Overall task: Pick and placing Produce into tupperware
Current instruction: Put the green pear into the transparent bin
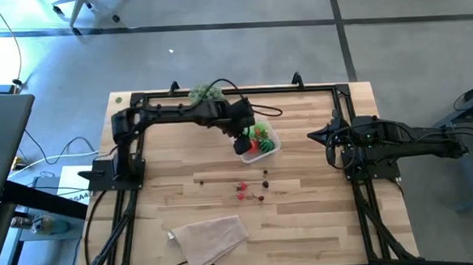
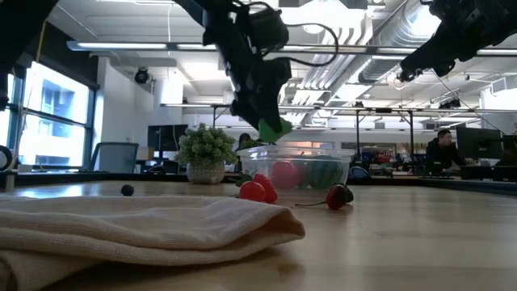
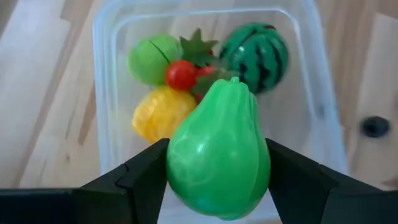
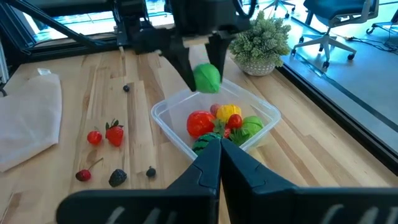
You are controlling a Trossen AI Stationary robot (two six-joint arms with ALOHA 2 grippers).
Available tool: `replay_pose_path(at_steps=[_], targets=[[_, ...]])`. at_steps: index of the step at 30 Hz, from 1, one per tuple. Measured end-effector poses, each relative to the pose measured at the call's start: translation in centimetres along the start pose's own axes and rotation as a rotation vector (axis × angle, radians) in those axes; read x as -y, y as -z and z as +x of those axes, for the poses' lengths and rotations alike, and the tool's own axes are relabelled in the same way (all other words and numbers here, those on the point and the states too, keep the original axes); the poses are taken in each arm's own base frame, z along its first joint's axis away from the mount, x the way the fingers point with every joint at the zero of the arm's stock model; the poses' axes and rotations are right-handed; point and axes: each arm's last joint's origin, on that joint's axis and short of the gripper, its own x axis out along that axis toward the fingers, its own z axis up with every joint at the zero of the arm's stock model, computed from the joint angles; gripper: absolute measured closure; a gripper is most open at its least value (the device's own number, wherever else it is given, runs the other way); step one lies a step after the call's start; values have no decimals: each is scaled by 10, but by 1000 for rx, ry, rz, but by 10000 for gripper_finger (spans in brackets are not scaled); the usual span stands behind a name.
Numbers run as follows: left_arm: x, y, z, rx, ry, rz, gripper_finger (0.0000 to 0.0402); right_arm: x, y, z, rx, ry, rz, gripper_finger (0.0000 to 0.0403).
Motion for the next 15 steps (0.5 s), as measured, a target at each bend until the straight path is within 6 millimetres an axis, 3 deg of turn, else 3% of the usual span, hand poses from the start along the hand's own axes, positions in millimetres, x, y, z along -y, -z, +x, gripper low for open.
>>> replay_pose_path(at_steps=[15], targets=[[-20, 5, 23, -64, -16, 40, 169, 0, 0, 0, 0, 0, 0, 402]])
